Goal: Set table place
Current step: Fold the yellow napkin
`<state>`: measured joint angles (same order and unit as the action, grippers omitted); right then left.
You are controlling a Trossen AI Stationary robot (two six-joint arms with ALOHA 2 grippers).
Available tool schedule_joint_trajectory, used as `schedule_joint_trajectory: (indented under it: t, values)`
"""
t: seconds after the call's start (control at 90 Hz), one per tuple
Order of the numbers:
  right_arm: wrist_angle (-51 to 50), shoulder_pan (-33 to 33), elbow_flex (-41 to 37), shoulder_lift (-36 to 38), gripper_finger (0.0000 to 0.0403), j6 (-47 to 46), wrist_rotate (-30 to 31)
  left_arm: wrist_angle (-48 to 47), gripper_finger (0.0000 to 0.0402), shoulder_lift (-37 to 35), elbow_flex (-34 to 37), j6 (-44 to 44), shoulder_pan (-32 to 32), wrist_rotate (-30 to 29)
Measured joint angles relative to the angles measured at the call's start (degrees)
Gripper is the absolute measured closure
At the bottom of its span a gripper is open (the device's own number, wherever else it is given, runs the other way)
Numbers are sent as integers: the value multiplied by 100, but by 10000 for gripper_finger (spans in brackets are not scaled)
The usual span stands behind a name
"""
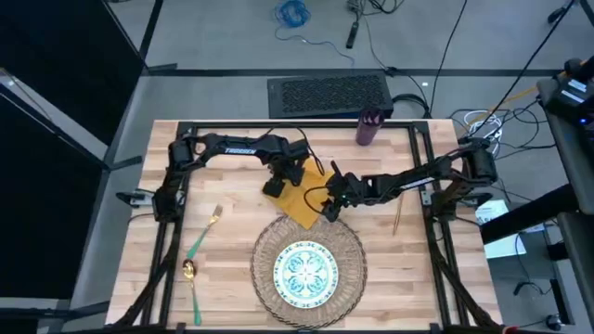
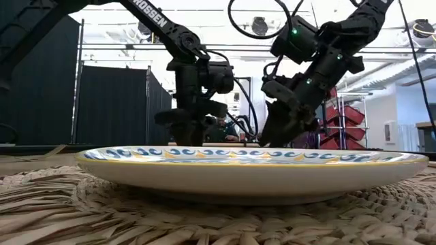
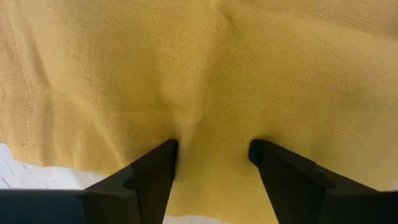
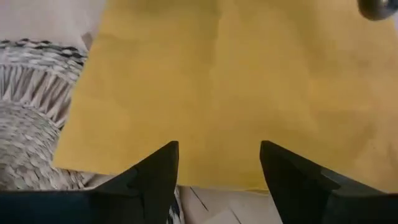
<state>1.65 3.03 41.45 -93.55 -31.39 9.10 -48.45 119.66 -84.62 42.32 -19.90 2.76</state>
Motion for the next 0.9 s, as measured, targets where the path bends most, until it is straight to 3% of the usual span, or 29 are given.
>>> schedule_joint_trajectory:
  t: [0.289,0.422,0.556,0.689,0.744,0.9]
  values:
    - [144,-72,37,-483,192,-76,90,-15,192,-2,0,-5,0,-2]
    - [115,-82,35,-541,229,-150,96,-17,203,-4,0,-2,0,-2]
    - [107,-81,28,-515,301,-124,-73,-24,259,-4,0,5,0,-74]
    - [105,-84,26,-521,382,-65,-200,14,360,-4,0,40,7,-346]
    - [126,-84,24,-521,391,-33,-212,33,387,-4,0,15,5,-378]
    - [102,-86,143,-520,396,93,-232,31,399,-51,2,5,68,-518]
